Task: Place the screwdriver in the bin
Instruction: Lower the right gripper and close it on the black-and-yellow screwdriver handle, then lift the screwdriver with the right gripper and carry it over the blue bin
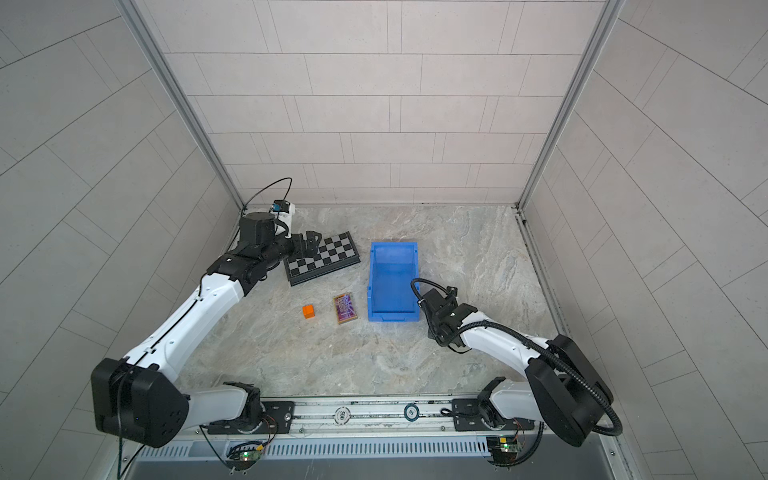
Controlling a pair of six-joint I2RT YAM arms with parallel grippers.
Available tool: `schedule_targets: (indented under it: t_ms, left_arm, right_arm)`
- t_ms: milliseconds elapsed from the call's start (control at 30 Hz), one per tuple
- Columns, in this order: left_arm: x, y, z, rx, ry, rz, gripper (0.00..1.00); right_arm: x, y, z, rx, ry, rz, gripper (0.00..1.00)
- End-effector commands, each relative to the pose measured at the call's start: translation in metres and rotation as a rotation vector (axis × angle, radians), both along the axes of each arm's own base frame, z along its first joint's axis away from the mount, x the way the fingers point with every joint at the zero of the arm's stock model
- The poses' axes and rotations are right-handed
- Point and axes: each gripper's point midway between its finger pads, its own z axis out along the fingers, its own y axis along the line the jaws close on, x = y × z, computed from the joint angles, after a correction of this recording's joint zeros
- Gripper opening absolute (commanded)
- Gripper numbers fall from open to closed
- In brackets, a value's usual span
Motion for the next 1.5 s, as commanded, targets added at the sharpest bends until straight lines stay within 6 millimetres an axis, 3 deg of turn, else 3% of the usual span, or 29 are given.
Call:
schedule_targets:
  t_ms: [0, 800, 1000, 1200, 1267, 1333, 1433, 1467]
  left_arm:
    - [-0.001, 0.001, 0.024, -0.002, -0.054, 0.002, 0.99]
    - [-0.001, 0.003, 0.023, 0.006, -0.051, 0.009, 1.0]
    - [-0.001, 0.004, 0.024, 0.01, -0.054, 0.013, 1.0]
    - [-0.001, 0.004, 0.022, 0.008, -0.05, 0.012, 1.0]
    - [-0.001, 0.004, 0.022, 0.009, -0.049, 0.013, 0.99]
    - [-0.001, 0.004, 0.022, 0.012, -0.05, 0.014, 1.0]
    - [-0.001, 0.006, 0.024, 0.016, -0.054, 0.019, 1.0]
    - [-0.001, 0.006, 0.024, 0.017, -0.054, 0.02, 1.0]
  right_arm:
    - [-0.006, -0.01, -0.004, -0.039, 0.018, -0.012, 0.32]
    - [-0.013, -0.008, -0.007, -0.021, 0.046, -0.003, 0.39]
    - [-0.02, -0.008, -0.016, -0.006, 0.07, -0.008, 0.37]
    - [-0.019, -0.005, -0.02, 0.005, 0.078, -0.005, 0.29]
    - [-0.017, -0.003, -0.016, 0.008, 0.072, 0.001, 0.26]
    - [-0.014, -0.004, -0.008, -0.001, 0.057, 0.002, 0.17]
    - [-0.01, -0.008, 0.009, -0.026, 0.03, 0.013, 0.16]
    - [-0.002, -0.004, 0.025, -0.018, -0.005, 0.017, 0.16]
